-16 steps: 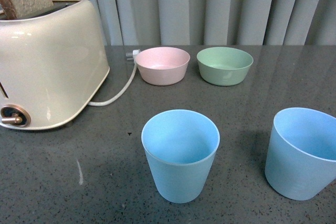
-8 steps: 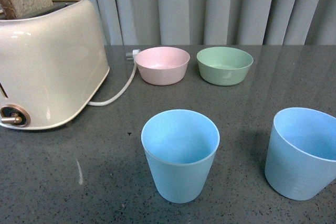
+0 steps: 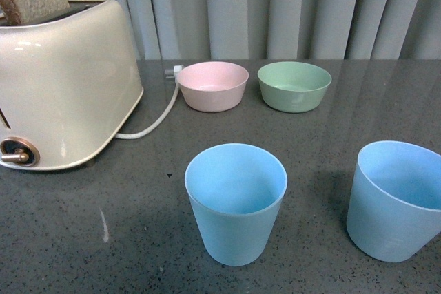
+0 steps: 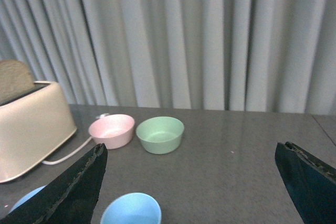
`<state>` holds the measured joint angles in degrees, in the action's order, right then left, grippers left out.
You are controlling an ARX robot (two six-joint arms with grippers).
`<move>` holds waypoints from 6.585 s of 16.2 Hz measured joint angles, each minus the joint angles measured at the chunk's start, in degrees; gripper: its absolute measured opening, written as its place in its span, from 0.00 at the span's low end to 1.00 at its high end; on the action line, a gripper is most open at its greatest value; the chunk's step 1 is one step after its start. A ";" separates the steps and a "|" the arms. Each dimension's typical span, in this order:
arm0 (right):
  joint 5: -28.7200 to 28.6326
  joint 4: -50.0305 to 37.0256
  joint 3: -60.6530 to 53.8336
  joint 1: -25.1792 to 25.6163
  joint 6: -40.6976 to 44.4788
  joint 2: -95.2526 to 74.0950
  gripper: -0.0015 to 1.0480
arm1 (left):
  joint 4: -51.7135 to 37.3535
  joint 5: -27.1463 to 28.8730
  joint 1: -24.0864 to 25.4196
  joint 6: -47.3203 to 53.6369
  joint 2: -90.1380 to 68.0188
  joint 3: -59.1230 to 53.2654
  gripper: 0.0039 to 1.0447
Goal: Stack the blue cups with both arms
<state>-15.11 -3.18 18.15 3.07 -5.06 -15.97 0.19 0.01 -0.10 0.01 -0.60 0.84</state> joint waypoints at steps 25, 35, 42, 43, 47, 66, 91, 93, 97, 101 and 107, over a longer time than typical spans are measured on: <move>5.16 4.83 18.38 -13.55 -1.97 -58.38 0.94 | 0.02 0.00 0.00 0.00 0.00 0.00 0.94; 7.69 2.75 18.40 -14.38 -2.62 -63.06 0.48 | 0.00 0.00 0.00 0.00 0.00 0.00 0.94; 8.26 6.19 19.56 -14.69 -2.62 -61.81 0.02 | 0.00 0.00 0.00 0.00 0.00 0.00 0.94; 7.91 8.52 21.84 -14.62 -2.60 -59.41 0.02 | 0.00 0.00 0.00 0.00 0.00 0.00 0.94; 5.44 12.57 30.84 -18.10 -2.58 -57.81 0.02 | 0.00 0.00 0.00 0.00 0.00 0.00 0.94; 1.73 17.94 37.09 -29.31 1.73 -64.65 0.02 | 0.00 0.00 0.00 0.00 0.00 0.00 0.94; 10.34 -0.68 30.97 -29.73 -12.41 -63.41 0.94 | 0.02 0.00 0.00 0.00 0.00 0.00 0.94; 10.45 -5.92 32.59 -24.94 -16.04 -67.63 0.94 | 0.04 0.02 0.00 0.00 0.00 0.00 0.94; -1.36 -15.39 38.40 8.04 -11.85 -79.54 0.91 | -0.26 0.00 0.22 0.00 0.00 0.00 0.94; 8.72 -43.91 16.74 1.51 2.75 -59.30 0.45 | 0.02 0.26 -0.07 0.00 -0.02 0.00 0.94; 10.56 -44.17 -4.26 1.22 4.31 -43.71 0.02 | 0.02 0.00 0.04 0.00 0.00 0.00 0.94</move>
<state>-4.56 -47.35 13.89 4.29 -0.75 -59.68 0.21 0.01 -0.05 0.01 -0.60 0.84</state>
